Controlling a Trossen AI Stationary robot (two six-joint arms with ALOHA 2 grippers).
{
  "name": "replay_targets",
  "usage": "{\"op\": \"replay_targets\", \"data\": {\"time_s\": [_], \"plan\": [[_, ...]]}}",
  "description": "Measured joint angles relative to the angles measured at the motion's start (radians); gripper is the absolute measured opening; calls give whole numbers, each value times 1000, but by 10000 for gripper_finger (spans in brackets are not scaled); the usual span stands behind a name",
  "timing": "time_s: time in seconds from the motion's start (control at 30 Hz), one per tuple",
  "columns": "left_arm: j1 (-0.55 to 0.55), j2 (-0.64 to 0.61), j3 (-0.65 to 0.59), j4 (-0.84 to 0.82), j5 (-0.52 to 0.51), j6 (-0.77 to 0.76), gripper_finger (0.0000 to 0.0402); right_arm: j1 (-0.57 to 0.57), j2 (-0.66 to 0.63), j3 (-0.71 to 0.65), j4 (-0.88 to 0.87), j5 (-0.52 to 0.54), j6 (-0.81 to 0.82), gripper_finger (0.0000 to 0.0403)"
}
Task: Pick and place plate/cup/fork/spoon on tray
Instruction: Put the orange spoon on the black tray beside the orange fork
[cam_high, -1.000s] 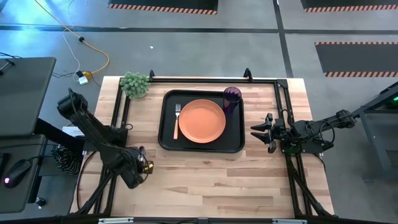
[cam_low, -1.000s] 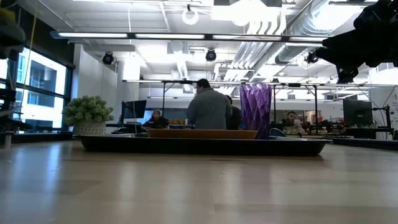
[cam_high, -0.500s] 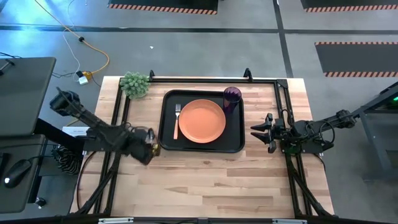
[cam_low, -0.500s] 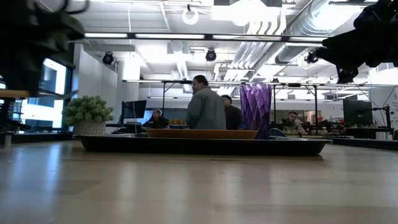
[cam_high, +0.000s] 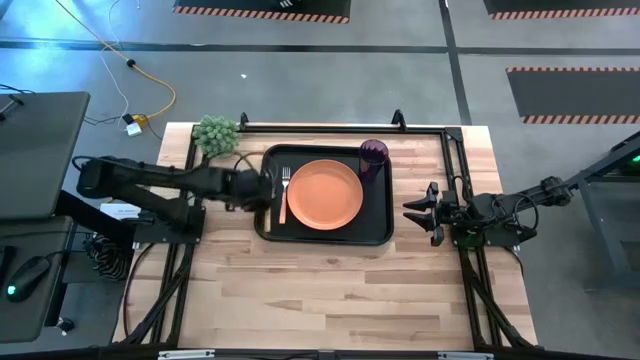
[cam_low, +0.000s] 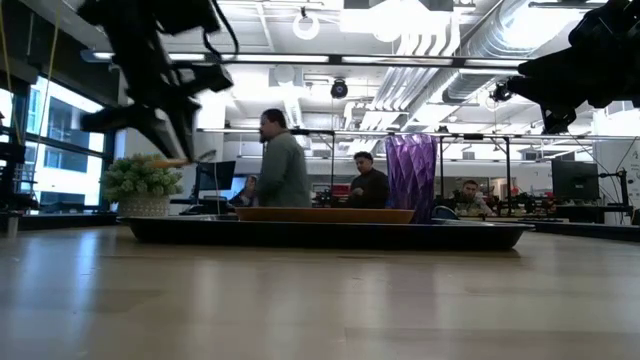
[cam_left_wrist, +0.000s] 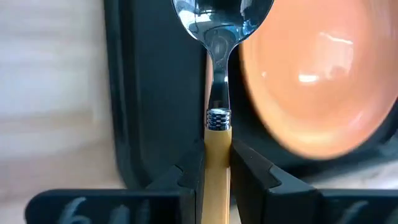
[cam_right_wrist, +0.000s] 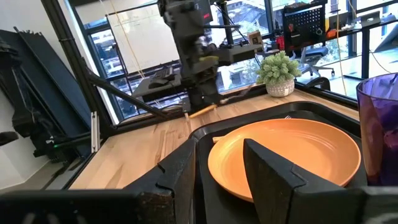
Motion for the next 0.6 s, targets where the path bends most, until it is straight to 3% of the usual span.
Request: {"op": "replay_targets", "data": {"time_s": [0.27, 0.6], "plan": [[222, 127, 0, 80, 146, 190, 49, 0, 0, 0, 0, 0, 0, 126], [302, 231, 0, 94, 235, 251, 49, 0, 0, 0, 0, 0, 0, 126]]}}
